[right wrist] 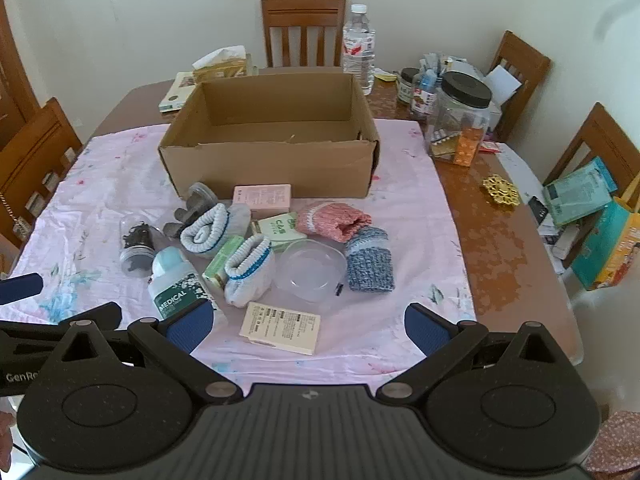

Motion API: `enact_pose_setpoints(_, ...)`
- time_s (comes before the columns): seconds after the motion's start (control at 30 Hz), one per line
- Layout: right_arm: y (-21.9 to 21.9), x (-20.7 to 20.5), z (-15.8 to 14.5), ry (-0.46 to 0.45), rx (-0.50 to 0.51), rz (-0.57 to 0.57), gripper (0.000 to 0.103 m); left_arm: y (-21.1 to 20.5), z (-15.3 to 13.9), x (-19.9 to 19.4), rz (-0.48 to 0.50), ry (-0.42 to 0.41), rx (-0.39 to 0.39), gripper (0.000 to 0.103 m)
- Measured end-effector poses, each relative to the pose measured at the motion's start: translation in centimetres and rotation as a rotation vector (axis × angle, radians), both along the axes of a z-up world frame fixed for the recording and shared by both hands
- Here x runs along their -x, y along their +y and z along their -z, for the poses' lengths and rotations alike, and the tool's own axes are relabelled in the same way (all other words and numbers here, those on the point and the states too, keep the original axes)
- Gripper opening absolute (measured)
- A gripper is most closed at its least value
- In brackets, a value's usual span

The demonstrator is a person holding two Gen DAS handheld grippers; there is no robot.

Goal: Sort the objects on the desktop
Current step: 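Move the left tool toward the white MEDICAL box while the right tool approaches the cream box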

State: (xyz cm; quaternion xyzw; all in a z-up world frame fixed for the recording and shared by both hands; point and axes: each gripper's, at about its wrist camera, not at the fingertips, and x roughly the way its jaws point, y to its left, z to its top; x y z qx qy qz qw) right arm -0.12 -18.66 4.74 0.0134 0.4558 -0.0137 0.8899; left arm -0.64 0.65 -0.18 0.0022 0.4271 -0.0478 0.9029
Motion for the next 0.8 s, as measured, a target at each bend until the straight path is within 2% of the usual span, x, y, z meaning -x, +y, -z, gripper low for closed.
enact_pose_setpoints(0.2, 0.6, 0.4, 0.0, -0.004, 0.012, 0.022, 0.103, 1.1, 0.6, -0.2, 0.028, -0.015, 0.006, 0.102)
enact_pose_setpoints(0.7, 2.8, 1.6, 0.4, -0.041, 0.065, 0.074, 0.103, 3.6, 3.1, -0.1, 0.155, -0.056, -0.048, 0.102)
enact_pose_setpoints(0.8, 3.1, 1.8, 0.5, -0.040, 0.067, 0.078, 0.103, 3.9, 3.6, -0.2, 0.185, -0.043, -0.039, 0.102)
